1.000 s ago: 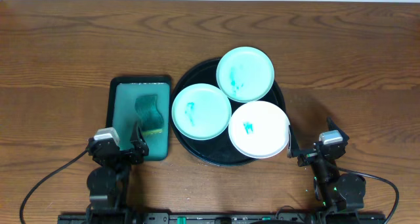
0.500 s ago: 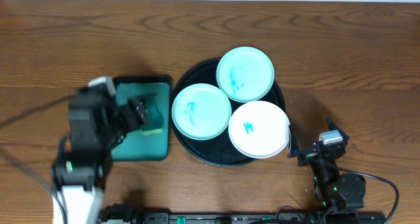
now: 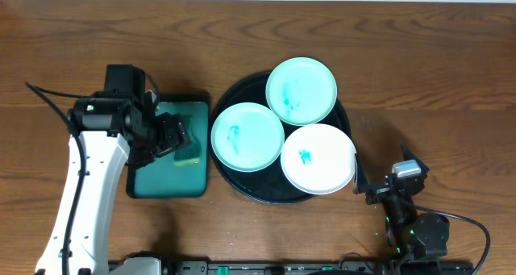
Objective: Clean dirty plates on tray and stack at the side
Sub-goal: 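Move the left gripper over the sponge in the soapy tray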
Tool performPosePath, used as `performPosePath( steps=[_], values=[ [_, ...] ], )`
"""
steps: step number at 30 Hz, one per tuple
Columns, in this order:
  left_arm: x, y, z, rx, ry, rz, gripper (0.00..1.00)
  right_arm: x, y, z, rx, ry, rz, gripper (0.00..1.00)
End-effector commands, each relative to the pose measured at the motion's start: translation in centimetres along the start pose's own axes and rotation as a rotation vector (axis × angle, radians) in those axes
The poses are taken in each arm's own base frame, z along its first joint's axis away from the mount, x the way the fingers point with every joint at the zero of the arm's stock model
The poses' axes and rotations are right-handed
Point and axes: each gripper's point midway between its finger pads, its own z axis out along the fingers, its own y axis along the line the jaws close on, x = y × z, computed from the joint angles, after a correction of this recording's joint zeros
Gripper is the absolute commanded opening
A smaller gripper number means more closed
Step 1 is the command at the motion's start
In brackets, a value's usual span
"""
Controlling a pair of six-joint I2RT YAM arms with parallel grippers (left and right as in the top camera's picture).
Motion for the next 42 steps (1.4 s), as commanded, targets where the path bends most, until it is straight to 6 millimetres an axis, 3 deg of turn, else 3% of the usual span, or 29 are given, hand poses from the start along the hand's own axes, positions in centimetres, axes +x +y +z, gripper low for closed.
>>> performPosePath(
  steps=[1,7,12,17,20,24,30,32,37,42],
  values=[
    [-0.3,-0.4,0.0,0.010,0.010,-0.008,0.97,0.0,0.3,0.0,-0.013,0.000,-0.009,0.99],
    [-0.5,-0.4,0.3,0.007,0.010,-0.009,0.97,-0.1,0.6,0.0,-0.034,-0.006,0.057,0.99],
    [-0.5,-0.4,0.3,0.007,0.011,-0.009,0.97,-2.3,1.8,-0.2,-0.108,-0.084,0.116,0.99],
    [-0.5,-0.4,0.3,0.007,0.010,-0.009,0.97,-2.9,2.8,-0.8,-0.165,-0.005,0.165,0.99],
    [-1.0,-0.6,0.3,0.016,-0.010,-0.004,0.98,-4.7,2.7,-1.2,-0.164,0.066,0.145,0.99],
    [-1.7,-0.9,0.3,0.028,-0.038,0.003,0.98,-7.2,2.4,-0.4,-0.173,0.250,0.083,0.99],
    [-2.2,-1.2,0.2,0.037,-0.057,0.008,0.98,-8.7,2.0,2.8,-0.180,0.679,0.203,0.99],
    [-2.2,-1.2,0.2,0.037,-0.057,0.008,0.98,-8.4,2.4,4.3,-0.191,0.965,0.279,0.99],
    [-2.2,-1.2,0.2,0.037,-0.058,0.008,0.98,-6.3,4.8,6.4,-0.259,1.292,0.275,0.99],
    [-2.2,-1.2,0.2,0.037,-0.058,0.008,0.98,-5.6,7.6,7.7,-0.329,1.294,0.212,0.99]
  ],
)
